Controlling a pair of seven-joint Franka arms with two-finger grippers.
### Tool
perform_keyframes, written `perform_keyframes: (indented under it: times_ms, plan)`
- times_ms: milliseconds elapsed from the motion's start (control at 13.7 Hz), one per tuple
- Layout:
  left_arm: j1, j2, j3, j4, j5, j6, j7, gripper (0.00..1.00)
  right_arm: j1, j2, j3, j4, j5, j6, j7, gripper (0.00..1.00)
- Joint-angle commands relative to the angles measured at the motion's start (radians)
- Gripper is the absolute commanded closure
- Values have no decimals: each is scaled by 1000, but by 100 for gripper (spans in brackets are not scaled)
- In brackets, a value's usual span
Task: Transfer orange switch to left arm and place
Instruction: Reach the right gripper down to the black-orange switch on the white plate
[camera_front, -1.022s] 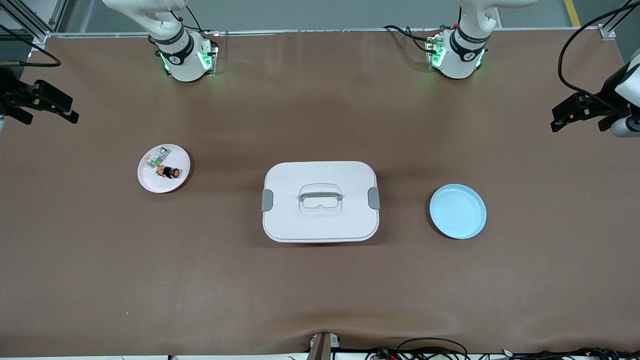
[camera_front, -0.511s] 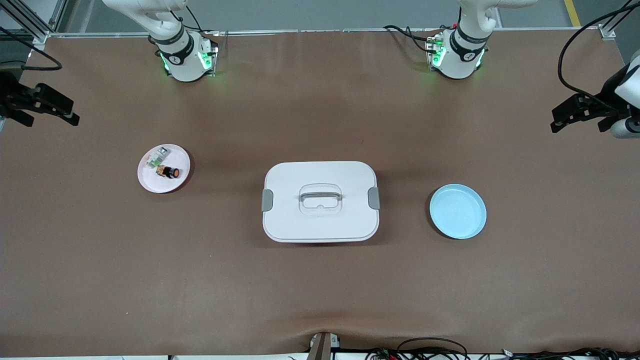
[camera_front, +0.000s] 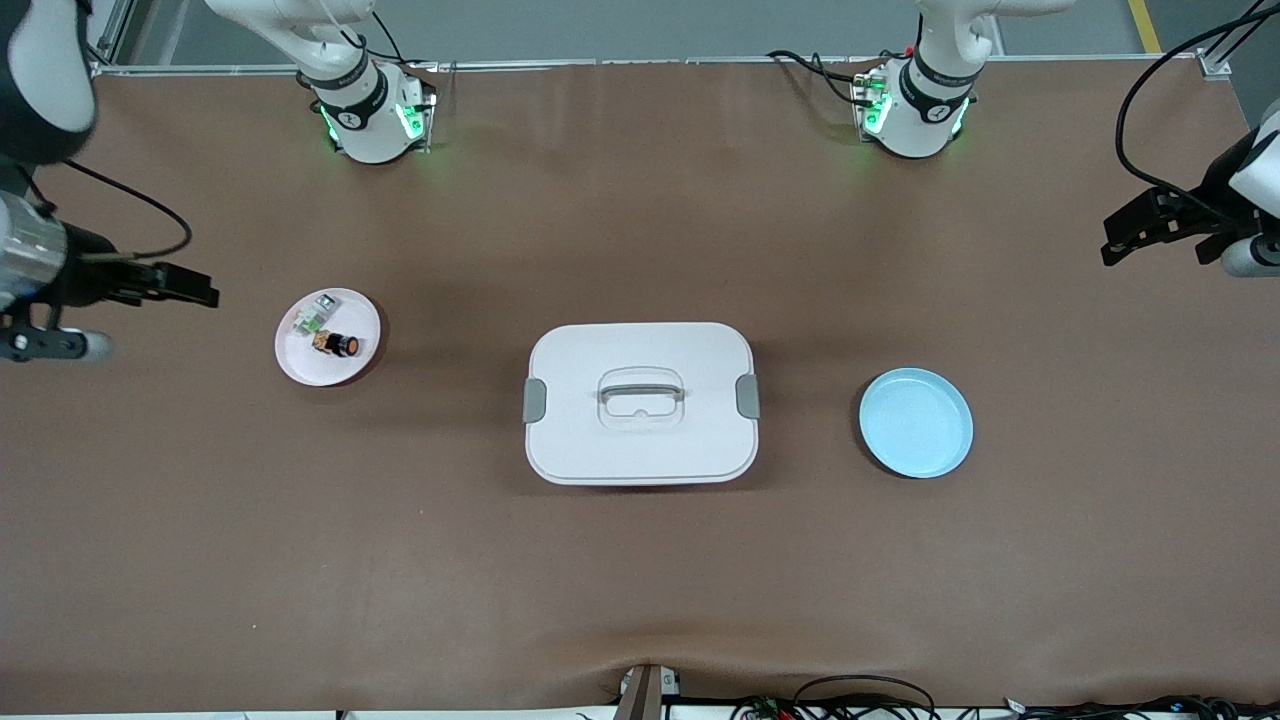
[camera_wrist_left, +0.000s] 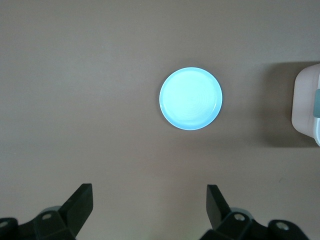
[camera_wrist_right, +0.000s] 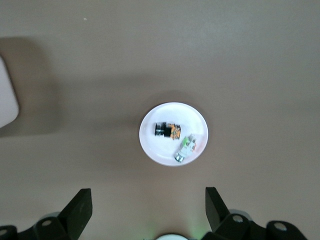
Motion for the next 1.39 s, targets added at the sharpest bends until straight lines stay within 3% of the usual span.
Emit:
perform_keyframes:
  times_ms: [0,146,292,584,730,1095,1314]
  plan:
    - [1,-7,-4,6,-11,2,0,0,-28,-151,6,-301,26,188,21,0]
    - [4,-7,-4,3,-11,0,2,0,-51,-199,4,-463,98,317,25,0]
    - [6,-7,-2,4,-12,0,0,0,-54,-221,4,-603,103,449,27,0]
    - [6,3,-2,3,-12,5,0,0,-50,-212,6,-797,142,688,30,0]
    - [4,9,-4,4,-12,6,0,0,-41,-182,6,-834,142,777,30,0]
    - [6,7,-4,4,-12,15,5,0,-28,31,6,-837,141,1056,18,0]
    - [4,10,-2,4,-12,15,6,0,-27,77,6,-833,136,1103,13,0]
